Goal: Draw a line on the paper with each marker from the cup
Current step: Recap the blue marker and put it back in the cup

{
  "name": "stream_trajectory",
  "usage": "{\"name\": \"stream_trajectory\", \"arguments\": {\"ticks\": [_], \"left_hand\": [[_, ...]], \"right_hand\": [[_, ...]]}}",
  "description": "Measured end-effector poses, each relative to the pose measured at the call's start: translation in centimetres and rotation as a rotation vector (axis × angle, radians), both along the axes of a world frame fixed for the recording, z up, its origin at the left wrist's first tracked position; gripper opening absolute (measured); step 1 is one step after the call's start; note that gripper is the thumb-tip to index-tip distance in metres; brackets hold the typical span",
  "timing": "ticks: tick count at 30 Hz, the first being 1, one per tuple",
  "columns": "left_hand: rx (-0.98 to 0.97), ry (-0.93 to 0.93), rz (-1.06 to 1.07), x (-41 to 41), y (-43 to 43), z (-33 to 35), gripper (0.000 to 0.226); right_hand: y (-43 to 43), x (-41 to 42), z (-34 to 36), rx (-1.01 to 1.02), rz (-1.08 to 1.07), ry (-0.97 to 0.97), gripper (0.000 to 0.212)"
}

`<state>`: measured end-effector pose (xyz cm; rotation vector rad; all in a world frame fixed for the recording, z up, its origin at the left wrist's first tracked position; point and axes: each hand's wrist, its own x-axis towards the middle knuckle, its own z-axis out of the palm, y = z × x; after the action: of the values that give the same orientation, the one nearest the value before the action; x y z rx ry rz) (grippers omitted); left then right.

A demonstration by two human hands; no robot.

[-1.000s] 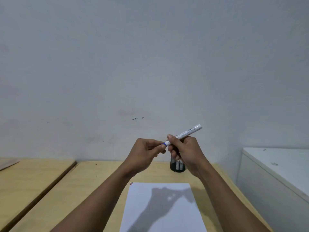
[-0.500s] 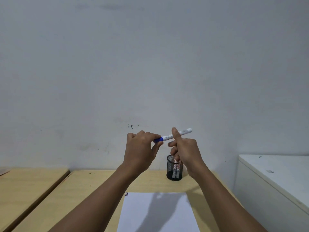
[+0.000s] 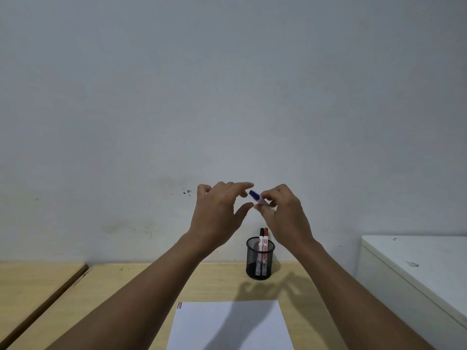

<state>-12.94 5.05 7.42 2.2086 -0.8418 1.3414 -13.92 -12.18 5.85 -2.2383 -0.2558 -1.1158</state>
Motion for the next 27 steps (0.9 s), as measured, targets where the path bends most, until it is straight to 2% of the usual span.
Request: {"name": "stream_trajectory", "arguments": {"ticks": [3,6,8,15,19,23,27], "left_hand": [[0.044,0.149,0.016,2.0,-0.6,-1.3,0.039],[0.163,0.318,0.076,4.6,-1.6,-3.8,0.046],[0.229,0.414,0.109,6.6,-2.4,-5.8,0.053],[0.417,0.694,0.171,11.9,-5.2,-10.3,0.079],[0.413,0.817,0.136,13.7,-6.2,-12.0,0.085],[0.359,0.836,0.071,14.4,-6.3,-13.5,0.071],[0.328,0.836,0.035,14.7,-6.3,-14.1,0.061]], "right_hand": [[-1.8,2.2,-0.4,0.248,0.031,0.066,0.013],[-3.4,4.1,-1.7,0.340,0.064,0.133,0.054],[-4.1,5.5,-2.9,0.335,0.070,0.146,0.067],[-5.6,10.9,-6.9,0.235,-0.035,0.267,0.054],[-6.0,13.1,-9.0,0.149,-0.088,0.365,0.056],[-5.8,14.2,-11.0,0.123,-0.135,0.458,0.054],[-5.7,14.3,-12.3,0.001,-0.184,0.525,0.041]]}}
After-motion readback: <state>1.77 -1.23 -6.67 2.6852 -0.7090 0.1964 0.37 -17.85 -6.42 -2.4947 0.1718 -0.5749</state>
